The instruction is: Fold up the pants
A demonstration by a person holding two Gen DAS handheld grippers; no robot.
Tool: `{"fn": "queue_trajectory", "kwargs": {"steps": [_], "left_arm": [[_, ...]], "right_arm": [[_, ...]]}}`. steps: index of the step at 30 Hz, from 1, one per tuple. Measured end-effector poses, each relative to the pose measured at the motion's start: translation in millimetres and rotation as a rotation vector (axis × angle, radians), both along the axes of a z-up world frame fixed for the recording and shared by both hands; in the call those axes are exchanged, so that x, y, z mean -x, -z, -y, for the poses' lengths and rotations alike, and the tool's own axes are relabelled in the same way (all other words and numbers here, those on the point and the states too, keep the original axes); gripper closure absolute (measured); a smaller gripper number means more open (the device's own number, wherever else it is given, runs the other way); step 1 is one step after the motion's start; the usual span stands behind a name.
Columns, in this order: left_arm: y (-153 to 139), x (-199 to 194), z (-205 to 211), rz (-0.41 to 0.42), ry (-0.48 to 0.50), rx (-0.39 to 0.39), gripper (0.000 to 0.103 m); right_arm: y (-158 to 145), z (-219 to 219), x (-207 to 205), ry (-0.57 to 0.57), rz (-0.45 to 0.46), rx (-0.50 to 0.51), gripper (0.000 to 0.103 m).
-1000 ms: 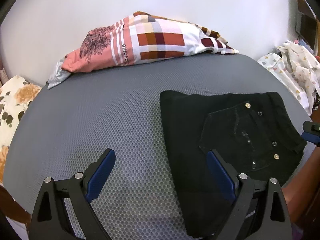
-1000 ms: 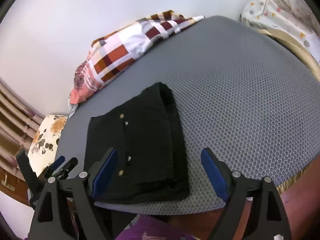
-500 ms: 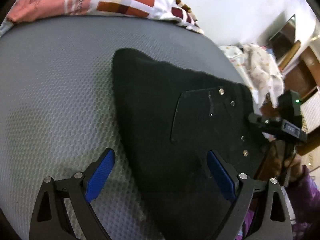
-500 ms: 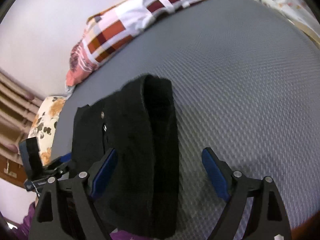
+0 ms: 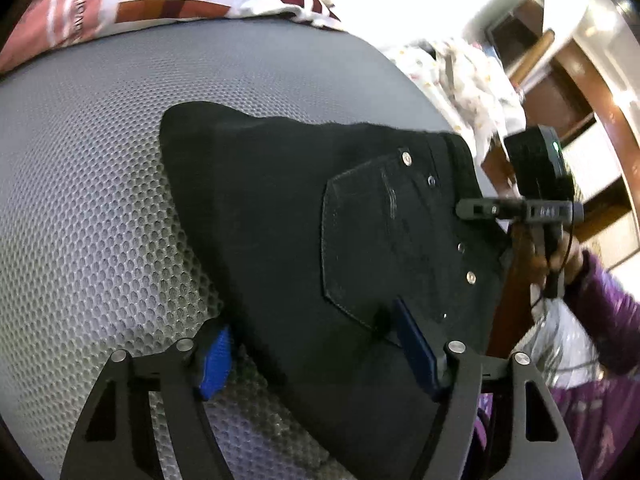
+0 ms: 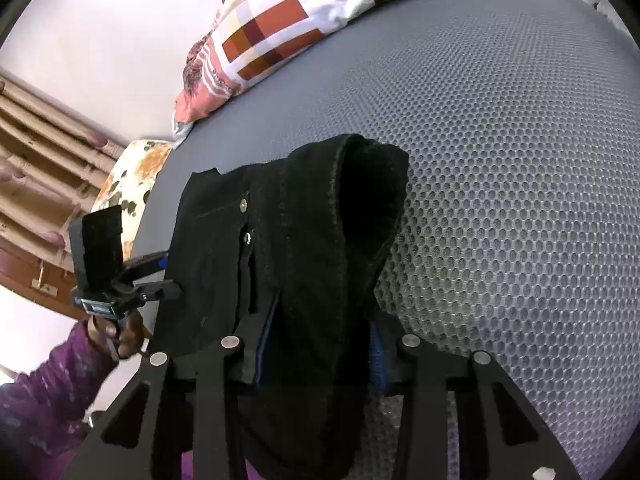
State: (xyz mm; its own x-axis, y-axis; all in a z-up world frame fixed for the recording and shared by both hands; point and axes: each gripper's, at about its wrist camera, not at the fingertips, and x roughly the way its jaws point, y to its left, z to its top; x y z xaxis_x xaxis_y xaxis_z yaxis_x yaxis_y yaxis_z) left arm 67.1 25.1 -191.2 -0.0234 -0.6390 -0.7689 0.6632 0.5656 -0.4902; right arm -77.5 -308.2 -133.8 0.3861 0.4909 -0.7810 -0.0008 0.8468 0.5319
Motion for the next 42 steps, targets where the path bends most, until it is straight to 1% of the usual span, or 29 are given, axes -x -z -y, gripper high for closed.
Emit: {"fn": "queue_trajectory", "kwargs": {"steps": [1,3,4,5,6,7,8,10,11,14,15,18,22,26,28,32,35,37,39,42], "left_arm": [[0.2,-2.1,1.7,-0.023,0.005,0.012,0.022],[0.5,-6.1,4.6,-0.046,-0.029,0.031,0.022],[0.9,-6.5,4.9,-0.052,-0.047,0.039,0.022],[1.6,-6.6,5.8,-0.058,-0.065,0.049,0.025],[1.2,-3.2,5.7,-0.047,-0.089,0.054,0.039],[1.7,0.0,4.6,-0.022,-0.120,0.034,0.053],[2.5,0.1,4.2,-0.024,-0.144,0.037,0.064],[3.3,3.1,-2.7,-0.032,-0.187,0.064,0.068],[3.1,5.2,-3.9,-0.024,-0.199,0.066,0.069],[0.4,6.6,-10.7,-0.033,-0.231,0.096,0.075],[-1.3,6.3,-15.8,-0.034,-0.239,0.107,0.077],[-10.3,5.7,-27.7,-0.030,-0.262,0.140,0.080],[-25.6,-6.2,-52.9,-0.003,-0.326,0.170,0.081],[-43.0,-27.3,-89.8,0.029,-0.405,0.185,0.082],[-56.6,-45.2,-113.7,0.061,-0.452,0.186,0.082],[-73.7,-75.8,-155.4,0.115,-0.519,0.168,0.082],[-82.3,-102.5,-181.5,0.172,-0.561,0.127,0.082],[-83.2,-121.1,-200.0,0.191,-0.588,0.106,0.082],[-80.6,-140.5,-212.5,0.229,-0.606,0.070,0.082],[-66.4,-162.7,-222.4,0.257,-0.628,0.027,0.082]], "right_arm": [[2.2,3.0,-1.8,0.001,-0.015,-0.020,0.054],[3.9,5.8,-4.4,0.005,-0.008,-0.065,0.049],[4.6,5.3,-6.3,0.009,-0.009,-0.069,0.049],[4.8,2.8,-8.5,0.016,-0.004,-0.074,0.054],[7.8,-2.8,-9.7,0.015,-0.012,-0.097,0.064],[7.9,-6.2,-9.5,0.021,-0.007,-0.109,0.065],[6.0,-8.4,-8.0,0.026,0.002,-0.123,0.068],[0.1,-10.0,-3.7,0.043,0.017,-0.163,0.070],[-2.1,-9.4,-1.2,0.053,0.022,-0.200,0.070],[-7.6,-12.1,0.4,0.077,0.019,-0.233,0.071],[-10.3,-13.2,0.6,0.086,0.022,-0.258,0.071],[-21.0,-21.6,-4.0,0.103,0.038,-0.321,0.072],[-37.0,-46.4,-19.4,0.077,0.064,-0.342,0.073],[-43.3,-77.6,-50.6,0.042,0.079,-0.366,0.074],[-43.8,-95.6,-71.2,0.022,0.087,-0.382,0.074],[-42.0,-134.3,-118.9,-0.020,0.101,-0.409,0.075],[-36.3,-165.0,-161.6,-0.044,0.103,-0.434,0.075],[-33.3,-181.8,-185.4,-0.062,0.106,-0.433,0.076],[-29.7,-198.5,-210.0,-0.080,0.111,-0.432,0.076],[-18.3,-217.5,-242.3,-0.090,0.112,-0.418,0.076]]}}
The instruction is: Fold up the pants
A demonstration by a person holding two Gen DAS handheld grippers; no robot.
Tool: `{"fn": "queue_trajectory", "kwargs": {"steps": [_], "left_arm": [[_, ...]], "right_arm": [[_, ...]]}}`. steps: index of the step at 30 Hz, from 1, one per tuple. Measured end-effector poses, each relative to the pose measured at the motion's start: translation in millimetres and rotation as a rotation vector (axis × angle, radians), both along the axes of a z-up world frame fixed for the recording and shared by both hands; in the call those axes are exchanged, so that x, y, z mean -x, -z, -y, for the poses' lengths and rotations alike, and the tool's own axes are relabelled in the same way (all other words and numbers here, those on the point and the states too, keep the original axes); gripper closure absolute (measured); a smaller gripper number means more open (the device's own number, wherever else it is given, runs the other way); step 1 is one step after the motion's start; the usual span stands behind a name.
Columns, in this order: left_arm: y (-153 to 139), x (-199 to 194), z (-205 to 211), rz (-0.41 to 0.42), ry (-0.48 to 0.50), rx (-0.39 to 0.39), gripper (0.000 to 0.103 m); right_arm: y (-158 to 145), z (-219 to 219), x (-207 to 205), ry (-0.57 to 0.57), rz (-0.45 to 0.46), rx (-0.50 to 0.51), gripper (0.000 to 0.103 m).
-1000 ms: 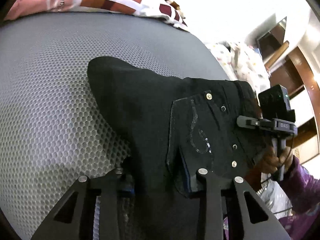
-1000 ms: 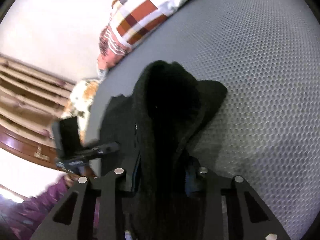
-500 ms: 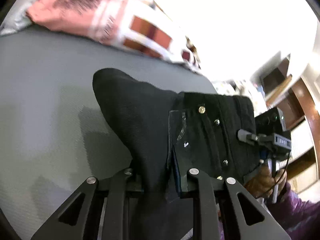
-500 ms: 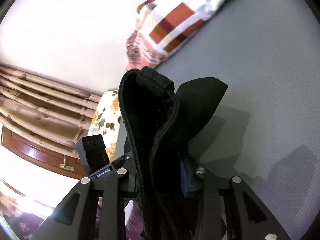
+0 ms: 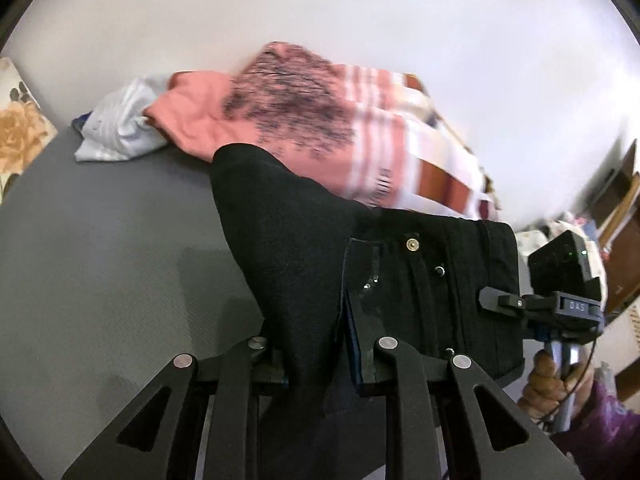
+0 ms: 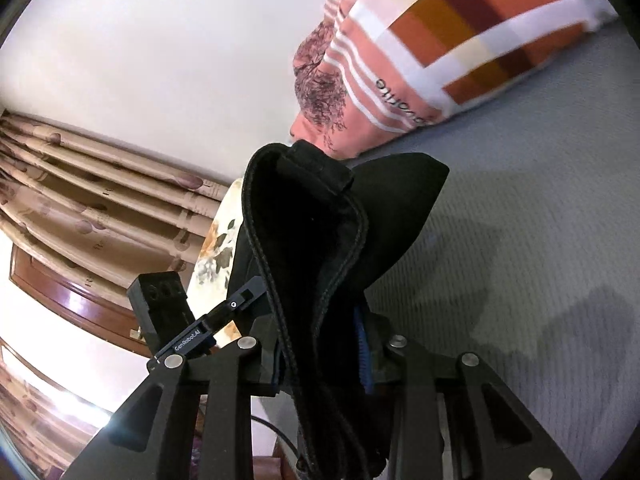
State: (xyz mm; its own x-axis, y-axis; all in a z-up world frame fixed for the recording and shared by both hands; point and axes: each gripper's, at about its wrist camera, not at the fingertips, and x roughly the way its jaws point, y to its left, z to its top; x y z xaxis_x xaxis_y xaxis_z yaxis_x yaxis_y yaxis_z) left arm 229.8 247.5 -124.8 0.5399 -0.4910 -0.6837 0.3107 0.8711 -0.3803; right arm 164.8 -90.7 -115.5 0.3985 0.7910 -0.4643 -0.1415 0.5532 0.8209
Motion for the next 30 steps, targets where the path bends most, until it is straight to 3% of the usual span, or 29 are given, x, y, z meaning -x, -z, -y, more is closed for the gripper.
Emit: {"fn": "queue_trajectory", "kwargs": {"steps": [5,7,9,10,12,14,17,20,24,30], "left_arm": [[44.0,-27.2,-0.7,0.005,-0.025,-0.124,0.080],[54.8,-26.7,-4.5,0.046,-0.053,-0.148,0.064],[62.7,-25.2,-7.2,0.058,-0.111,-0.185,0.032],[68.1,-24.2,-7.6,0.066,-0.146,-0.228,0.028],[68.3,-25.3,-9.5,0.058,-0.164,-0.233,0.027],[59.1,-18.8,-10.5,0.095,-0.222,-0.285,0.025],[37.8,-1.3,-7.3,0.171,-0.306,-0.389,0.021],[13.9,24.2,-1.4,0.265,-0.333,-0.409,0.010],[-14.5,57.1,13.6,0.361,-0.340,-0.438,0.002],[-57.2,110.5,36.7,0.448,-0.332,-0.430,0.000]], "right_arm": [[28.3,-15.6,-32.0,0.025,-0.009,0.125,0.078],[36.0,-20.2,-36.9,0.040,-0.003,0.236,0.078],[39.5,-24.4,-35.4,0.055,0.006,0.341,0.075],[40.1,-25.6,-33.4,0.075,0.012,0.381,0.065],[36.6,-30.1,-29.7,0.100,0.037,0.444,0.057],[28.8,-35.5,-26.3,0.129,0.053,0.494,0.054],[-4.3,-44.1,-5.2,0.191,0.163,0.542,0.053],[-37.3,-61.4,23.8,0.172,0.273,0.593,0.052],[-65.4,-87.6,62.7,0.157,0.389,0.708,0.039],[-81.4,-95.6,105.4,0.184,0.409,0.722,0.028]]}}
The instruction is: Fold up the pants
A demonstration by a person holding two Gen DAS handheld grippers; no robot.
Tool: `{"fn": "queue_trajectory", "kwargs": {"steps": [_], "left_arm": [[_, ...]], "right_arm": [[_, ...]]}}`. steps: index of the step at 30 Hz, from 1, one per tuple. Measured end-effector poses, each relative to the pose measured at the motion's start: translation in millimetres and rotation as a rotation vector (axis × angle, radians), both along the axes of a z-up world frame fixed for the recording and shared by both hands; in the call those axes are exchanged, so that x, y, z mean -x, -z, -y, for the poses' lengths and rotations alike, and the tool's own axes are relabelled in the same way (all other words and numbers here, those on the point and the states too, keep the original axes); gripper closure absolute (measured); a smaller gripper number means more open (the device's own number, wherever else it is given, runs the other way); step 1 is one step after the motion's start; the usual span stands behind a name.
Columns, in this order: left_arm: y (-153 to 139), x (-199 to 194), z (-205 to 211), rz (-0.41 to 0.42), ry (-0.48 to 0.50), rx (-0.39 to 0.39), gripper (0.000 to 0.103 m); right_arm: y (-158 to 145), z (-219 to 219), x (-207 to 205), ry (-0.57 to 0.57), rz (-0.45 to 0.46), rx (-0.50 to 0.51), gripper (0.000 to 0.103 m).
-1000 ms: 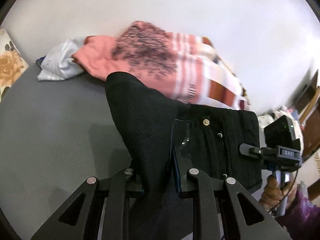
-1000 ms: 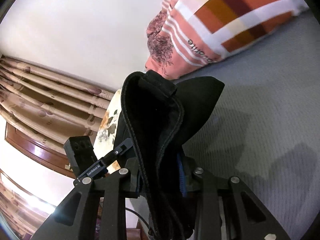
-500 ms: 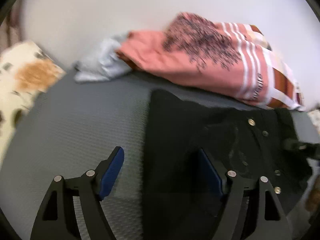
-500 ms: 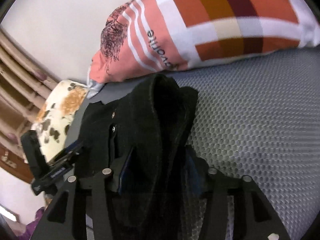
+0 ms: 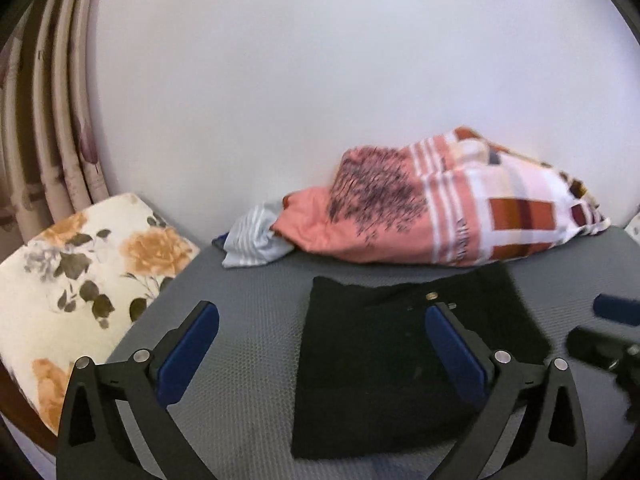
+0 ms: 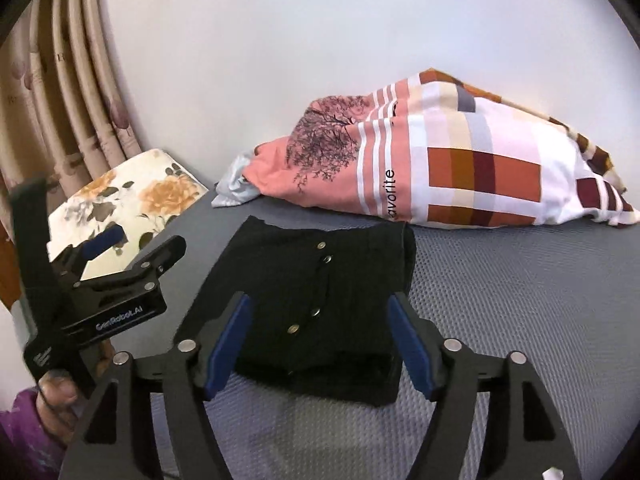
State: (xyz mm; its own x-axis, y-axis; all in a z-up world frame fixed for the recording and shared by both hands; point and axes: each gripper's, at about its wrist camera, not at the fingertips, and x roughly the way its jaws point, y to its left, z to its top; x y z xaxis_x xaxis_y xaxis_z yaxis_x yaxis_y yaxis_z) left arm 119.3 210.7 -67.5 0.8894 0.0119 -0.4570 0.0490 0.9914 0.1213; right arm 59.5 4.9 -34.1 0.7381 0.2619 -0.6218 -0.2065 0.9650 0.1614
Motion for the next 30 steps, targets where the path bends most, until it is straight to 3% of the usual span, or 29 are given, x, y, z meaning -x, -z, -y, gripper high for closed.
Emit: {"fn": "queue_trajectory", "kwargs": {"steps": [4,8,13,17,24,30], "left_arm": [[-24.0,32.0,3.6,0.040,0.005,0.057,0.000],[-43.4,58.6,8.0,0.088,-0.066,0.047,0.000],[-59.2,81.9,5.8,0.071,-0.111,0.058,0.000],[-65.6,93.9,0.2,0.072,-0.091,0.104,0.000],[-63.1,100.3,7.5,0.063,-0.068,0.072,0.000],[-62.8,98.9,0.8,0.028,-0.046,0.147,0.000]], "right_arm": [[-12.6,3.5,24.5,0.024,0.015,-0.025,0.023],[-29.2,3.9,46.6,0.036,0.038,-0.026,0.014],[-43.7,4.2,68.6,0.047,0.067,-0.018,0.010],[-49.1,8.4,78.5,0.066,0.057,-0.034,0.008],[-46.7,7.9,91.9,0.080,0.037,-0.012,0.008],[-48.9,5.3,99.8,0.075,0.037,-0.003,0.006]]}}
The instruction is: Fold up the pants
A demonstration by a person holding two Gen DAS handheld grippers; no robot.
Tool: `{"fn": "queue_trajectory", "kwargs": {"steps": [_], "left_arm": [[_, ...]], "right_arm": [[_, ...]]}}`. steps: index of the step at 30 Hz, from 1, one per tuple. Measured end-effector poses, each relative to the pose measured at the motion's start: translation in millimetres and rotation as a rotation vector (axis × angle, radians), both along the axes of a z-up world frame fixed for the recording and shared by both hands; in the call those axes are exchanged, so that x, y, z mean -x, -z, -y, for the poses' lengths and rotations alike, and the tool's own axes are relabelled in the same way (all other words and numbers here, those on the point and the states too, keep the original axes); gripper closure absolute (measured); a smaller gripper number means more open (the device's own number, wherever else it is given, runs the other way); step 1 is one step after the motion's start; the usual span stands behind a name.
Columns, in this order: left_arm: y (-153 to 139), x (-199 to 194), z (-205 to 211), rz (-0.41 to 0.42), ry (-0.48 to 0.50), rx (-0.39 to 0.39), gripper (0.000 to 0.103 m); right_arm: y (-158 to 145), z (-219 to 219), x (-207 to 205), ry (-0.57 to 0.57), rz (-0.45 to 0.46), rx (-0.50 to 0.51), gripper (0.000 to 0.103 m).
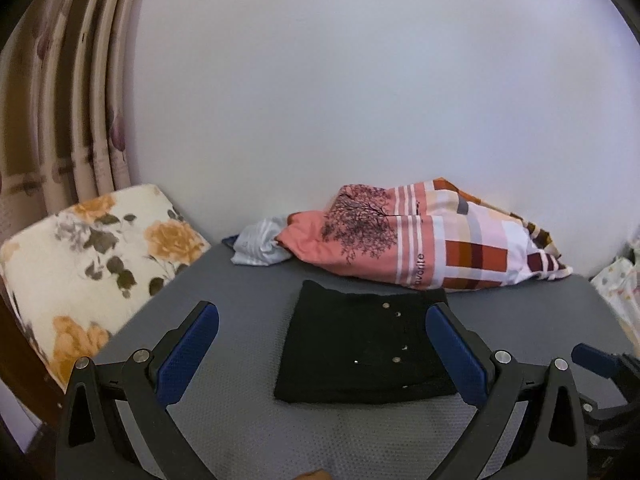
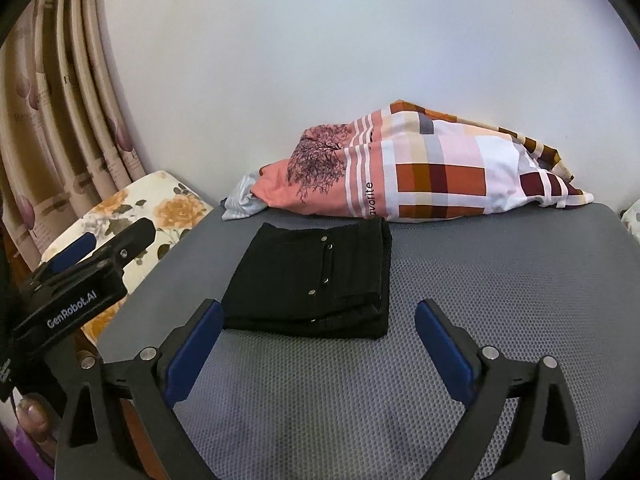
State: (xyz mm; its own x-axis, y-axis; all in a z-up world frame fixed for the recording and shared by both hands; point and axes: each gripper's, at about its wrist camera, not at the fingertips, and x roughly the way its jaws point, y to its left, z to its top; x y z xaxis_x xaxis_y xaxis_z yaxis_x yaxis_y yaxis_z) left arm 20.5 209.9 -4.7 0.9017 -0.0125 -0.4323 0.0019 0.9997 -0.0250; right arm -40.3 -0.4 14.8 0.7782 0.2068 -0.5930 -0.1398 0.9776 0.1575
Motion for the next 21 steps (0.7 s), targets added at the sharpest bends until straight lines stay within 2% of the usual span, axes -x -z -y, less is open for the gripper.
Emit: {"fn": "queue_trajectory", "kwargs": {"steps": [21], "left_arm": [[-0.7,1.4,4.7,0.012,0.035,-0.013,0.000]], "right_arm": [[2.2,-4.4,2.0,-0.004,-0.009,-0.003,0.006]]}}
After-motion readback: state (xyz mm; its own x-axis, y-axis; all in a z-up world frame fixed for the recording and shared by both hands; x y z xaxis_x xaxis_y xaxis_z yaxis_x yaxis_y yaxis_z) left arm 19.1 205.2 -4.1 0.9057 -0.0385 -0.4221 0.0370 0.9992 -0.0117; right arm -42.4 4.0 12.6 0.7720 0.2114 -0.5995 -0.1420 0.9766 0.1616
